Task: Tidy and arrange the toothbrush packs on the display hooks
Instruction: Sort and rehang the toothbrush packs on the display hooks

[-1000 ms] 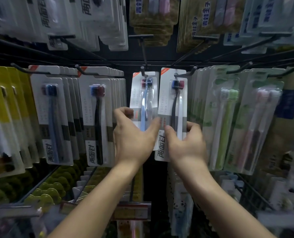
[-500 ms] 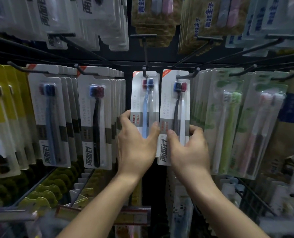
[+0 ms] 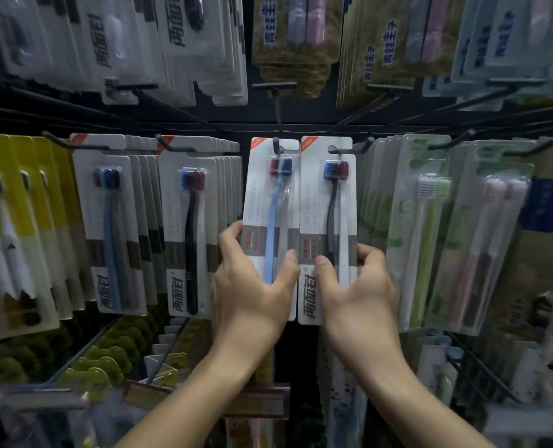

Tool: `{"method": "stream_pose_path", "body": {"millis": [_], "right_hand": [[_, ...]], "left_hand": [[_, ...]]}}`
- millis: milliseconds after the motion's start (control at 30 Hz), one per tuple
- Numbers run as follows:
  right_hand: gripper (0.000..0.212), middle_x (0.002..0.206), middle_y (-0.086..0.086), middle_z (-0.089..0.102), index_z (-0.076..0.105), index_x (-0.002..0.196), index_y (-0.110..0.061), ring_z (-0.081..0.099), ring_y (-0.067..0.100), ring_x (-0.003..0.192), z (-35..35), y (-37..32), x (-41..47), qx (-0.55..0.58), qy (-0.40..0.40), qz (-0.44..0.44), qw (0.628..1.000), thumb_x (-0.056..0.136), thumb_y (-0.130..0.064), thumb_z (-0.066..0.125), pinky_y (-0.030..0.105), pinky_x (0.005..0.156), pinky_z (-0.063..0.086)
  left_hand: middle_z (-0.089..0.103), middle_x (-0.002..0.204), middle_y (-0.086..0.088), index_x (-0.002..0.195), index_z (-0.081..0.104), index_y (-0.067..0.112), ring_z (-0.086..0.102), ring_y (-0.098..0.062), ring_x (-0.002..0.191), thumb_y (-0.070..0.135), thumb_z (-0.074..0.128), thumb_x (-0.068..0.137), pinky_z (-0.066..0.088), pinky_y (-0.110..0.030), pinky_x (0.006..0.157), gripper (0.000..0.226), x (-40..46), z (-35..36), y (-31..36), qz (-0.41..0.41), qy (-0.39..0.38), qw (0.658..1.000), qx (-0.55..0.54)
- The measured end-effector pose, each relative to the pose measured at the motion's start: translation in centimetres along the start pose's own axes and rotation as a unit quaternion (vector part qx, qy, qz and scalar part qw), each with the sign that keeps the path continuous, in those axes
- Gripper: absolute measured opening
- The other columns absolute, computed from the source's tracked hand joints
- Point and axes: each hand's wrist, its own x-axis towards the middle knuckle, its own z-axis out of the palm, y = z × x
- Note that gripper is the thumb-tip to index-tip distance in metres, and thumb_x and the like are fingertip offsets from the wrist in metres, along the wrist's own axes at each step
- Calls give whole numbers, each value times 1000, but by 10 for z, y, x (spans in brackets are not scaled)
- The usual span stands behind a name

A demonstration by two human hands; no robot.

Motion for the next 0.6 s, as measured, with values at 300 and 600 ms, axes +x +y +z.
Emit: {"method": "stream_pose_path", "body": {"millis": [300,600], "right_hand": [[27,92,-13,71,50,114,-35,67,-7,83,-16,-7,-21,1,-13,-14,1000,96,-41,69,11,63,49],[19,82,-10,73,54,103,-34,68,-5,74,-36,-13,-36,13,10,-21,1000,95,-36,72,14,59,51]], "left_hand": [[68,108,15,144,33,35,70,-1,95,56,72,87,63,-32,80,72,-19,-23,1,22,-26,999,-14],[65,103,20,145,38,31,65,9,95,51,76,87,56,-15,80,73,-33,-41,4,51,-12,999,8]]}}
